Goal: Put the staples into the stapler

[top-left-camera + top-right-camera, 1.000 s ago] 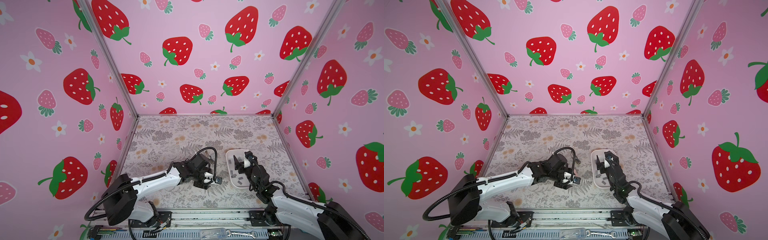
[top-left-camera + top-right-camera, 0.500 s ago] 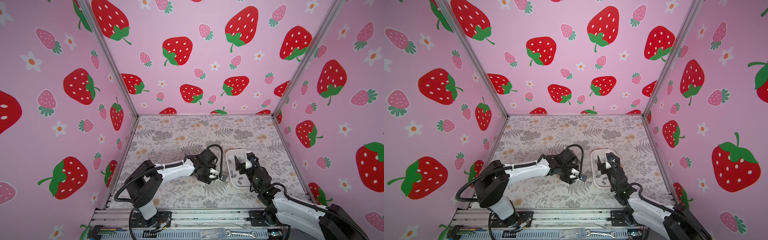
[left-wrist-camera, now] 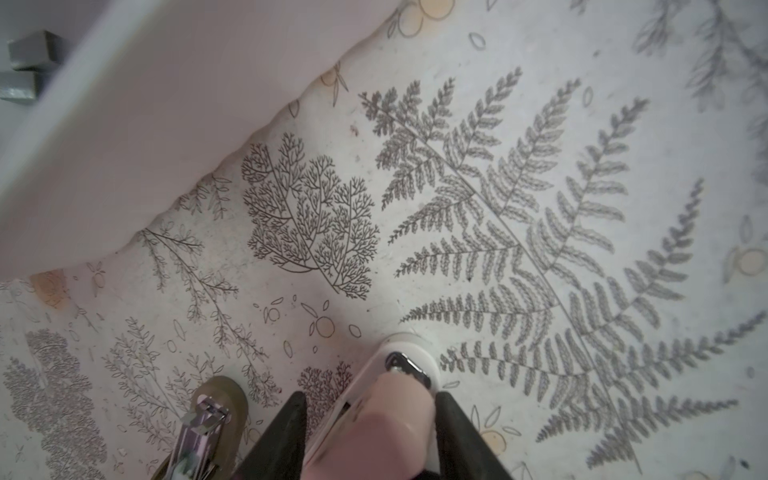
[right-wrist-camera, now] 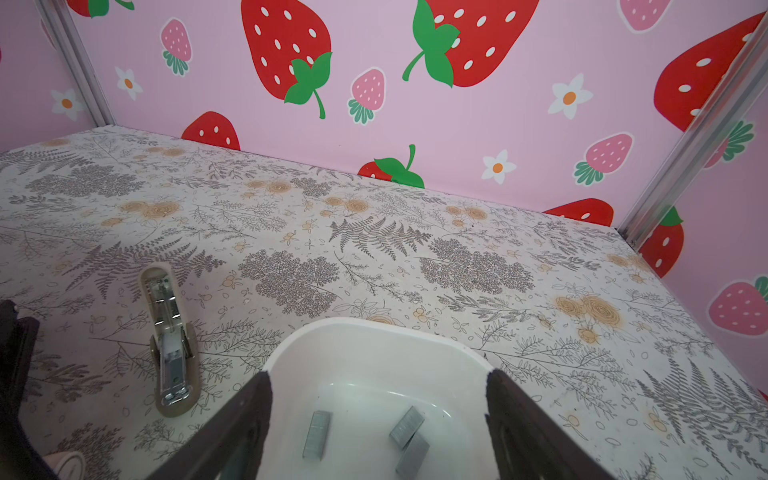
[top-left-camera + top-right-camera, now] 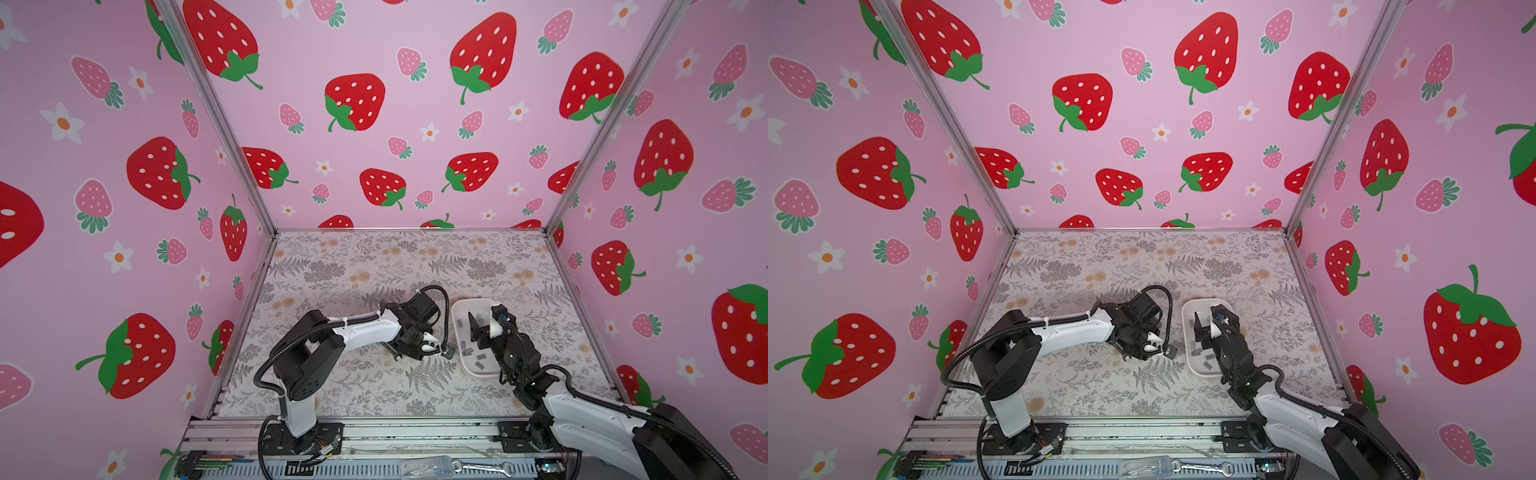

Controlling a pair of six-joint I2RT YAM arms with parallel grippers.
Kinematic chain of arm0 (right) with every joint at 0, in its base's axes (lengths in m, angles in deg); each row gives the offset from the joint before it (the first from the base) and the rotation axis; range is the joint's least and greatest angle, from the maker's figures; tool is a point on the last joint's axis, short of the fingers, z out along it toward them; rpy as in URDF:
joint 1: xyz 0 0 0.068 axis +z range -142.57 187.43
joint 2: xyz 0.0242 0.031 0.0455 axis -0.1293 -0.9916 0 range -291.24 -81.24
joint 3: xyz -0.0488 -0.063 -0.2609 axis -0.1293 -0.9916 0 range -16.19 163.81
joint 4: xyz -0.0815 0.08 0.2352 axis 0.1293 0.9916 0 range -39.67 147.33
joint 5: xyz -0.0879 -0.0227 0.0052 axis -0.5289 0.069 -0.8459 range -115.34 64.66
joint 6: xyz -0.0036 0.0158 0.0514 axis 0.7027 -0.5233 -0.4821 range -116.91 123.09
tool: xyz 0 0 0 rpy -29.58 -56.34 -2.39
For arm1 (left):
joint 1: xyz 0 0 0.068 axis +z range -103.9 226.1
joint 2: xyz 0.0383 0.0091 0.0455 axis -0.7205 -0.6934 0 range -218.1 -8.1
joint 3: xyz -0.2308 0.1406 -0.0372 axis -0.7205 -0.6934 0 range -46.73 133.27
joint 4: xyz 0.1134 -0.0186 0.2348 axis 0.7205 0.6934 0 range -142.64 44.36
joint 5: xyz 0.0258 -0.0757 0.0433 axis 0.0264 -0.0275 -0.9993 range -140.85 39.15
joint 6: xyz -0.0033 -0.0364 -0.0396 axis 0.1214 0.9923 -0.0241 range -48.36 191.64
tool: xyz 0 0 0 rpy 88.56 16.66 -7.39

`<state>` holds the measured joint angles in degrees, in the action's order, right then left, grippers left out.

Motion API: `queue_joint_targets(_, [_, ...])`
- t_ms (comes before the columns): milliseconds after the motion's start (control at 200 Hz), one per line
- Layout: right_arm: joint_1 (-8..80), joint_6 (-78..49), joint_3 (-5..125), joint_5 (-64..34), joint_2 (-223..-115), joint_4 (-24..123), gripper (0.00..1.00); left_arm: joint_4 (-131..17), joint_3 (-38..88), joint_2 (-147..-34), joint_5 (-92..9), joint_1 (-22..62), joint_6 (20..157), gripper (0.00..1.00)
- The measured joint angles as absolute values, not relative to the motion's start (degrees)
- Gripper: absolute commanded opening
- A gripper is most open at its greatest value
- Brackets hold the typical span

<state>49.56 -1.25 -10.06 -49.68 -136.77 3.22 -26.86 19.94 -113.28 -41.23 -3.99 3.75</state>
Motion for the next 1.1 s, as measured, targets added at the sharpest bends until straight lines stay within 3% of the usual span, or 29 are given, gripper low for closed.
queue_joint_targets(225, [49.5, -1.2, -10.0, -49.7, -136.9, 3.2, 0.82, -25.3, 21.6, -113.7, -41.3, -4.0, 2.7, 0.33])
queue_joint_targets(440, [49.5, -1.2, -10.0, -49.6, -136.9, 3.2, 0.82, -24.2, 22.7, -114.0, -41.0, -4.0, 2.5, 0.0])
queue_joint_targets(615, [49.3, -1.3, -10.0, -49.8, -136.9, 3.2, 0.82, -25.2, 21.4, -111.5, -39.8, -3.9, 3.7, 0.0])
queue_joint_targets(840, [48.9, -2.0, -10.0, -52.2, -137.4, 3.2, 0.79, -32.2, 14.8, -97.7, -39.8, -3.9, 12.8, 0.0])
queue_joint_targets(980, [48.9, -3.5, -8.0, -55.6, -139.5, 5.0, 0.61, -36.5, 11.6, -87.4, -39.5, -3.9, 23.2, 0.0])
queue_joint_targets(1101, [48.9, -5.4, -4.6, -56.2, -139.7, 8.9, 0.61, -43.2, 4.5, -77.8, -39.3, -3.9, 30.3, 0.0])
